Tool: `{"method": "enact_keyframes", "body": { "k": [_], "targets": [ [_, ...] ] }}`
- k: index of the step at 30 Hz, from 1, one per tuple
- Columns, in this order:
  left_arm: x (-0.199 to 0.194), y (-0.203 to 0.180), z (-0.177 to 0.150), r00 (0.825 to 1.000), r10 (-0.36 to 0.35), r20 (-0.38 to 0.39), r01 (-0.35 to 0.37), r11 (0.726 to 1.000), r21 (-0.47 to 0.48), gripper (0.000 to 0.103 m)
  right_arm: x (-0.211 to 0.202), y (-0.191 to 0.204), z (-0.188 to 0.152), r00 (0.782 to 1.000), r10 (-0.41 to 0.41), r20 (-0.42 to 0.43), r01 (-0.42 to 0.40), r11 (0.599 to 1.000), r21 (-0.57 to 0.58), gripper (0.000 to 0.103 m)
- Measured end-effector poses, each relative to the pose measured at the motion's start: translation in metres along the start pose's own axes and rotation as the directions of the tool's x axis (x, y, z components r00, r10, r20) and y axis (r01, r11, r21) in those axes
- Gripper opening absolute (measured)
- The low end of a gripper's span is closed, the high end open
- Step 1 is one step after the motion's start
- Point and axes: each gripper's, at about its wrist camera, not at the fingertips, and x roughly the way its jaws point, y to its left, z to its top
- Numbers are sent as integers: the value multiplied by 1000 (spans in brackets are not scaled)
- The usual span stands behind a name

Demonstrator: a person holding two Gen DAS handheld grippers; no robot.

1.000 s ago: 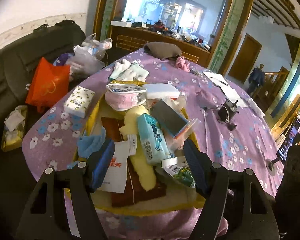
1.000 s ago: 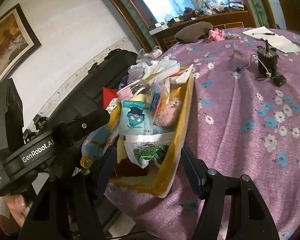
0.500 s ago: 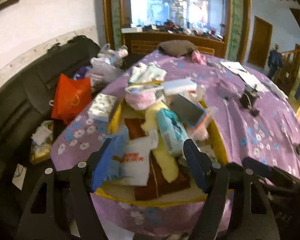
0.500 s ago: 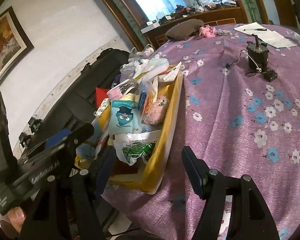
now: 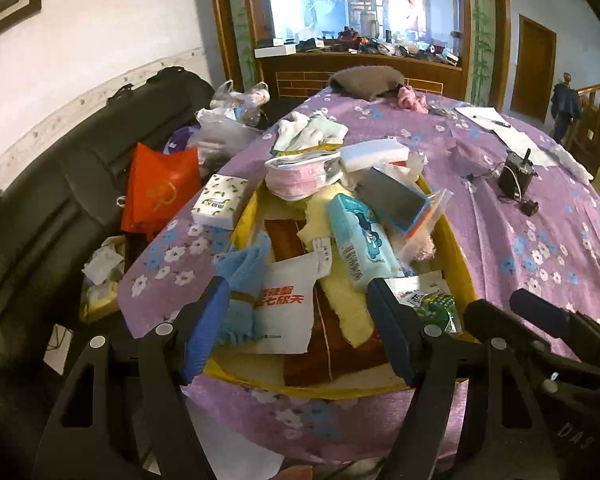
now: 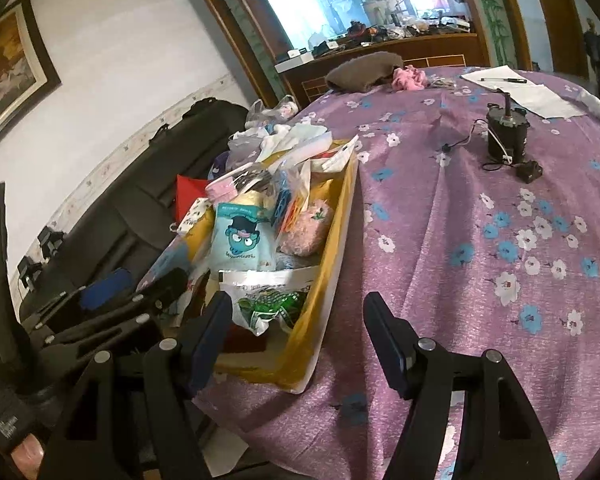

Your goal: Organize soft objects

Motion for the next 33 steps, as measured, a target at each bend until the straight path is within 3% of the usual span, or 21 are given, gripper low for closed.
{"method": "enact_keyframes", "body": {
  "k": [14,33],
  "targets": [
    [0,16,-4,999,33,13,-32,998,-53,72,-9,10,16,998,-37,45,40,997,-61,68],
    [5,15,-8,999,52,0,-52,997,-48,72,4,11,15,999,-43,9,44,997,-71,68]
  ]
}}
